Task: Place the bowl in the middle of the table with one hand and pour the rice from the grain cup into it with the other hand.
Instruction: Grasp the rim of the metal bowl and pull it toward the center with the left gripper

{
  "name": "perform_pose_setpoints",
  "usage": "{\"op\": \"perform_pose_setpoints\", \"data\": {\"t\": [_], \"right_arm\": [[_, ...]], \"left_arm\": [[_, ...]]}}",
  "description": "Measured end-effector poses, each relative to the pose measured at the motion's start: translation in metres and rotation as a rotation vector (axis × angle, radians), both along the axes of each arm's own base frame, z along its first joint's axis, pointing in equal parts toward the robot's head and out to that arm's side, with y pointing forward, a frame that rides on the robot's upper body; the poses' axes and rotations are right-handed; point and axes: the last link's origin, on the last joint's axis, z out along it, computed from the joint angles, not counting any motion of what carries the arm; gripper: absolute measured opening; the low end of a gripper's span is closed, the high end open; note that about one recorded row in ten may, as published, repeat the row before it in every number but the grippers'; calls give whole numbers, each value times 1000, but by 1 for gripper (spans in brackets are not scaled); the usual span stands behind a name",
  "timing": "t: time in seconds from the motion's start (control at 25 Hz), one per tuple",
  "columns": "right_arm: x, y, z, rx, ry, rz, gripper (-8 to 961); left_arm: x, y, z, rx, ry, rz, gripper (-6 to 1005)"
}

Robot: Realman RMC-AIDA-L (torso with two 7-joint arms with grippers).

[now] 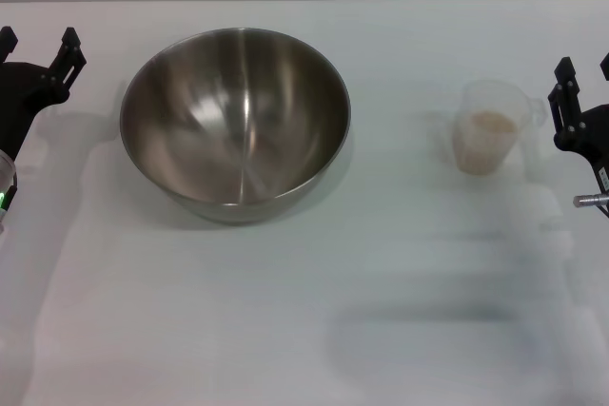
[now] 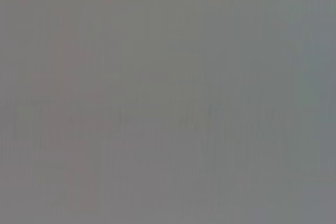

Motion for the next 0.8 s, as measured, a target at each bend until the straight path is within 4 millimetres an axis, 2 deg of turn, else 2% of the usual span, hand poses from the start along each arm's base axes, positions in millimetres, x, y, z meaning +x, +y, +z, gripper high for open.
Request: {"op": "perform_pose_setpoints", "data": {"t": [0.8], "right_arm": [[-1,0,-1,-1,4,0,482]], "left_arm": [[2,1,0,1,-7,-5,803]]}}
